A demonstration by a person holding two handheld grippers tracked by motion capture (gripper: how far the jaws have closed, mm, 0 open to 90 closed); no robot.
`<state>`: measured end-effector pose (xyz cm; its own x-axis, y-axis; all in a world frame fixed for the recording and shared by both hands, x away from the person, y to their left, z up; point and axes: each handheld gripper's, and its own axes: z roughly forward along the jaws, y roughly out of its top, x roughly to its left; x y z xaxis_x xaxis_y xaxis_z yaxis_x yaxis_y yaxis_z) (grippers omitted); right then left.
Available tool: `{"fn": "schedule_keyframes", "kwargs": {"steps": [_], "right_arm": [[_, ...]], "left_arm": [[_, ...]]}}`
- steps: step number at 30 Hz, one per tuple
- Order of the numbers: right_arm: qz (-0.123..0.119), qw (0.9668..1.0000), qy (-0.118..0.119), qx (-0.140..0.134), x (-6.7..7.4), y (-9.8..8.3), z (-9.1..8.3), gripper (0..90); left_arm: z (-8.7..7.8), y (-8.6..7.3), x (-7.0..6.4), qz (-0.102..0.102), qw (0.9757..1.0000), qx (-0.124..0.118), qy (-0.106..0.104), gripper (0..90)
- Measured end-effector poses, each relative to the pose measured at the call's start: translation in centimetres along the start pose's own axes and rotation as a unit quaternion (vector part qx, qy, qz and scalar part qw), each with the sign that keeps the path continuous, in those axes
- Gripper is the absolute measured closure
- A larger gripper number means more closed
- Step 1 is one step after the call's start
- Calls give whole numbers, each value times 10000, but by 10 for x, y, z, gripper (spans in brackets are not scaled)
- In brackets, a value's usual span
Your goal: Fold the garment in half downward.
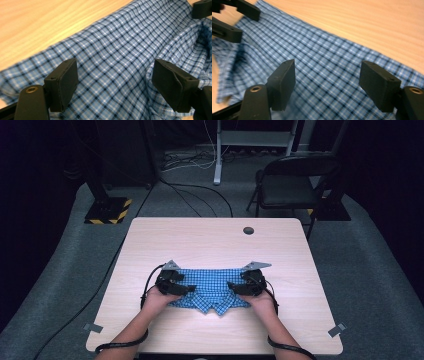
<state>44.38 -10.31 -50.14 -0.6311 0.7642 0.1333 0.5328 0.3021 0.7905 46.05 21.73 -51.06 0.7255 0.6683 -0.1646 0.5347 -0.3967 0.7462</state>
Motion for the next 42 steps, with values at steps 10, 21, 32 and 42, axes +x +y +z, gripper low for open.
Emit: {"fn": "schedule_keyframes", "kwargs": {"steps": [10, 21, 32, 42], "right_arm": [[-527, 9985, 155, 26, 24, 7, 9, 260], [-555, 9977, 131, 363, 20, 1, 22, 258], [-717, 9957, -1, 593, 18, -11, 29, 255], [-650, 9968, 69, 467, 16, -12, 29, 229]], "left_arm": [[2, 5, 12, -165, 9996, 16, 207, 199], [10, -4, 17, -173, 9996, 73, 193, 204], [9, 2, 15, -168, 9994, 205, 242, 199], [1, 0, 2, -53, 9997, 165, 196, 196]]}}
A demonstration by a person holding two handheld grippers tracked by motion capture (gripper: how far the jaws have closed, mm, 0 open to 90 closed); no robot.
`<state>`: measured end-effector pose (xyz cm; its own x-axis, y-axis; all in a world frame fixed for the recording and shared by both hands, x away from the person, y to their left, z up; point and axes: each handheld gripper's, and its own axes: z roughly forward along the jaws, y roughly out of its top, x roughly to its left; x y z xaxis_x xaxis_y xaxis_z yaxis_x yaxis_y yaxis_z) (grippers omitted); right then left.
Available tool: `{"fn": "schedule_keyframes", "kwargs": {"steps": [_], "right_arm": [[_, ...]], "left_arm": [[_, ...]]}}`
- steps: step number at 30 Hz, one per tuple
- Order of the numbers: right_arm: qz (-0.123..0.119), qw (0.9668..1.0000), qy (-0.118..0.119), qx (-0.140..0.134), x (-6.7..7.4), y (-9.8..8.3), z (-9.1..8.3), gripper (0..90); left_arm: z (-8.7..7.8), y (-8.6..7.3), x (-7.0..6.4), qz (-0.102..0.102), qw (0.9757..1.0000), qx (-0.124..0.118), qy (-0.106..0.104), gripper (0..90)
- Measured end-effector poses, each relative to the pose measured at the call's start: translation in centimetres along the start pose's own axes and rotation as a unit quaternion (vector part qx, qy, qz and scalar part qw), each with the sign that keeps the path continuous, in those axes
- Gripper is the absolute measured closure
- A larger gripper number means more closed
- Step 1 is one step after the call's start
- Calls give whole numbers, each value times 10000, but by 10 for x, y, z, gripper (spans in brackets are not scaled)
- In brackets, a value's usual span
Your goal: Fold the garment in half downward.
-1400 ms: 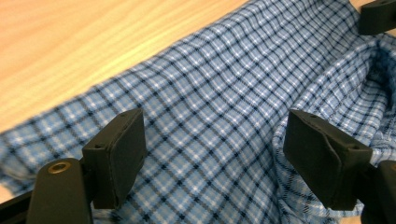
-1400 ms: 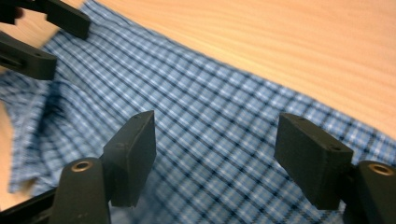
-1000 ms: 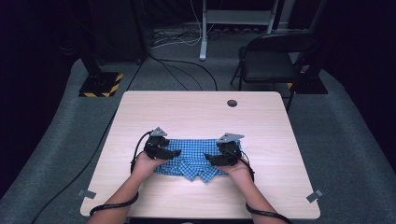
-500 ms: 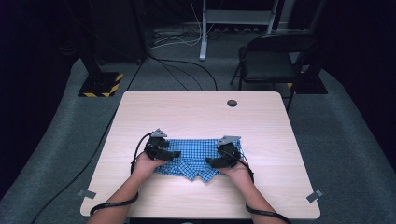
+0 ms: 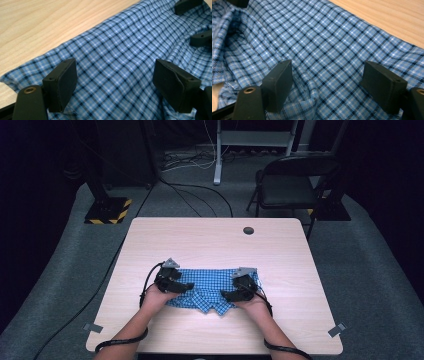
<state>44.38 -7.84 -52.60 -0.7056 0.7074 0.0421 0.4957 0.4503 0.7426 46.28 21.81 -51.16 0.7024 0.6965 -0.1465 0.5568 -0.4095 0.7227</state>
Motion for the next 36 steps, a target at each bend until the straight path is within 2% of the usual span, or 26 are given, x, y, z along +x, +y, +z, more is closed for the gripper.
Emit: {"fn": "schedule_keyframes", "kwargs": {"steps": [1, 4, 8, 11, 15, 21, 27, 31, 36], "right_arm": [[0, 10000, 0, 0, 0, 0, 0, 229], [-51, 9996, -12, -292, 5, 5, -6, 222], [-123, 9993, 149, -307, 11, 12, -4, 205], [-372, 9992, 143, -100, 18, 17, 5, 204], [-486, 9986, 114, 171, 20, 20, 10, 212], [-451, 9980, 173, 395, 17, 22, 16, 216], [-310, 9985, 266, 370, 14, 21, 17, 216], [-317, 9984, 277, 382, 14, 22, 17, 211], [-350, 9989, 303, 87, 13, 25, 5, 183]], "left_arm": [[0, 0, 0, 0, 10000, 0, 0, 196], [-2, -1, 0, -29, 10000, -43, 21, 197], [-6, -4, 1, -75, 10000, -41, 51, 197], [-9, -8, -1, -73, 9999, -43, 56, 197], [-11, -12, -3, -25, 10000, 21, 92, 198], [-9, -19, -4, 0, 9999, 136, 104, 197], [-7, -23, -5, 1, 9999, 85, 134, 196], [-6, -24, -6, 72, 9998, 78, 181, 195], [-7, -24, -5, 50, 9999, 60, 121, 194]]}}
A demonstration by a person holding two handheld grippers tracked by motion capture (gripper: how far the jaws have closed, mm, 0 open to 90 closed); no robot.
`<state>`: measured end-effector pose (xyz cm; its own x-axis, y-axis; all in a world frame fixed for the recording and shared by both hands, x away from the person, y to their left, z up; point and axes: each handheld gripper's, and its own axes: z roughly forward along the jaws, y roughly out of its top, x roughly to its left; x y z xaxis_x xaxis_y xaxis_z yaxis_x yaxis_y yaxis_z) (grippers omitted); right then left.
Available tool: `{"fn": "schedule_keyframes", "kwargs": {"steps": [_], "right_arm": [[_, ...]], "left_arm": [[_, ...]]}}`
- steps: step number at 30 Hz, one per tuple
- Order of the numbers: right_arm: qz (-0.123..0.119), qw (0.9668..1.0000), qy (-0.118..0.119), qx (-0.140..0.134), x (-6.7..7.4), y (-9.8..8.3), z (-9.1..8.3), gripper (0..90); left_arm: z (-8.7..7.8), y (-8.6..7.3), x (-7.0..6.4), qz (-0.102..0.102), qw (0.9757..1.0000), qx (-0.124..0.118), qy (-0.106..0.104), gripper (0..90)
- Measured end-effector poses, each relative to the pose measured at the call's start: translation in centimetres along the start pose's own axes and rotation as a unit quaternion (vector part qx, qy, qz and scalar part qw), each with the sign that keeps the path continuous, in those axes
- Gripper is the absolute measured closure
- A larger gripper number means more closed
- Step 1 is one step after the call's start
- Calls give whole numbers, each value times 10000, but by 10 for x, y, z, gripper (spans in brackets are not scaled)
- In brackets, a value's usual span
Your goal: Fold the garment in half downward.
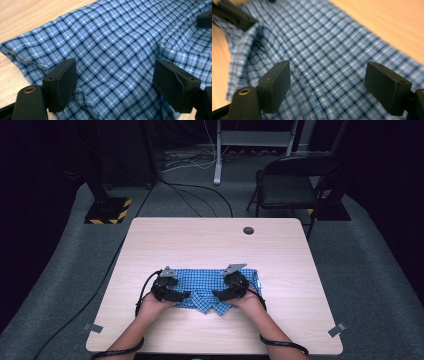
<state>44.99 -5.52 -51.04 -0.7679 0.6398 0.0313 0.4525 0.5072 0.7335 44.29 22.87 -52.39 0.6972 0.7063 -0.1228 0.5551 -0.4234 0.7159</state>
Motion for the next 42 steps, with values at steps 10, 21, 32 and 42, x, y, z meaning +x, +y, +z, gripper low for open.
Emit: {"fn": "schedule_keyframes", "kwargs": {"steps": [10, 21, 32, 42], "right_arm": [[427, 9989, -99, -157, -22, -14, -28, 146], [417, 9989, -110, -158, -24, -31, -47, 172], [467, 9989, -81, -7, -15, -42, -36, 162], [494, 9981, -319, 163, -9, -45, -26, 145]], "left_arm": [[-7, 11, 2, -69, 9996, -222, -149, 161], [7, 29, -18, 294, 9979, -206, -544, 162], [28, 41, -39, 656, 9959, -7, -615, 173], [45, 47, -46, 777, 9954, 336, -440, 185]]}}
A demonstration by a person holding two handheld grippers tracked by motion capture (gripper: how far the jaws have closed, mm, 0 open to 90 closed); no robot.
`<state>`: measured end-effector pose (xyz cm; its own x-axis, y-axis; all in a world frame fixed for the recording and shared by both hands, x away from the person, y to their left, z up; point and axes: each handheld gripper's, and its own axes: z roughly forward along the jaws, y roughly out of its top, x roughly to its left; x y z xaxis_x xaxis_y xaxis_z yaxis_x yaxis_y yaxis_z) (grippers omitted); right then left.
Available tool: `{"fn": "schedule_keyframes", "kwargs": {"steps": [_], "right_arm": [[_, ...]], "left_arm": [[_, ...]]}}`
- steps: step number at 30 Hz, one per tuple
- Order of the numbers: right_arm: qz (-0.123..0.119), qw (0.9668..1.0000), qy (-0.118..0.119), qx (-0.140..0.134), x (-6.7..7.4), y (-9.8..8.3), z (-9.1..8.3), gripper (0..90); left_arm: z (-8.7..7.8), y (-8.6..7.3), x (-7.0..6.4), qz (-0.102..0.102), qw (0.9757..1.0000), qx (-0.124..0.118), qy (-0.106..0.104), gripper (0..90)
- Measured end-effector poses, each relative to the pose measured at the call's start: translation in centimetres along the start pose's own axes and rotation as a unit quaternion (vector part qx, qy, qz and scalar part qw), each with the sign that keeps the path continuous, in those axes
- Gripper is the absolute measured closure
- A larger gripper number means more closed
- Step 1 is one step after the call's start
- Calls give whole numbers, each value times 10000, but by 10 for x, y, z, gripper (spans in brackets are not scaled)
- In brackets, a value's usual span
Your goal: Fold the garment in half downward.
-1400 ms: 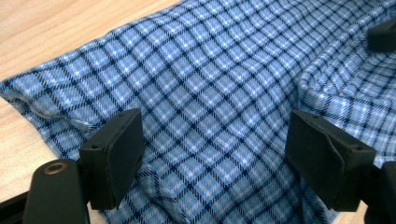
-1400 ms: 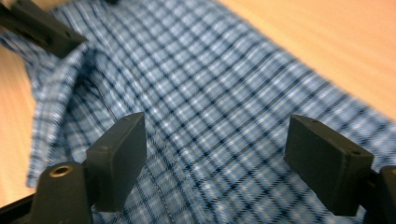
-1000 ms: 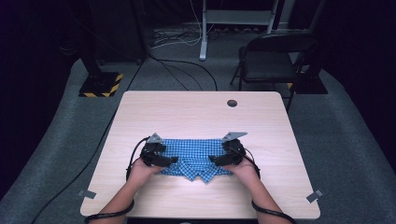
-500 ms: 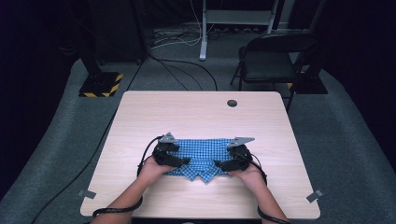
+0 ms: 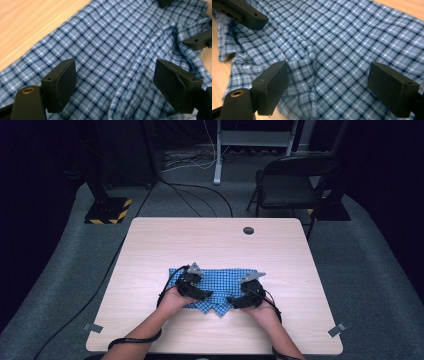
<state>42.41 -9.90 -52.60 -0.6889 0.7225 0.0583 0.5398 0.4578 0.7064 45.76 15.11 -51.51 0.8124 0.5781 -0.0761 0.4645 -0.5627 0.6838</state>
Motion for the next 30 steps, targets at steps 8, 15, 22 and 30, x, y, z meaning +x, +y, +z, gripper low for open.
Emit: {"fn": "schedule_keyframes", "kwargs": {"steps": [8, 15, 22, 30], "right_arm": [[-25, 9998, 106, -175, 4, 6, -7, 154], [-45, 10000, 76, 10, 5, 3, 3, 113], [-146, 9998, -86, 94, 7, 4, 6, 115], [-245, 9996, -44, 155, 8, 10, 2, 151]], "left_arm": [[3, -3, 0, 58, 9999, 52, 67, 186], [4, -5, 0, 26, 9999, -16, 98, 186], [3, -5, -2, 37, 9999, -8, 147, 186], [-6, -4, -2, -145, 9998, -134, 54, 170]]}}
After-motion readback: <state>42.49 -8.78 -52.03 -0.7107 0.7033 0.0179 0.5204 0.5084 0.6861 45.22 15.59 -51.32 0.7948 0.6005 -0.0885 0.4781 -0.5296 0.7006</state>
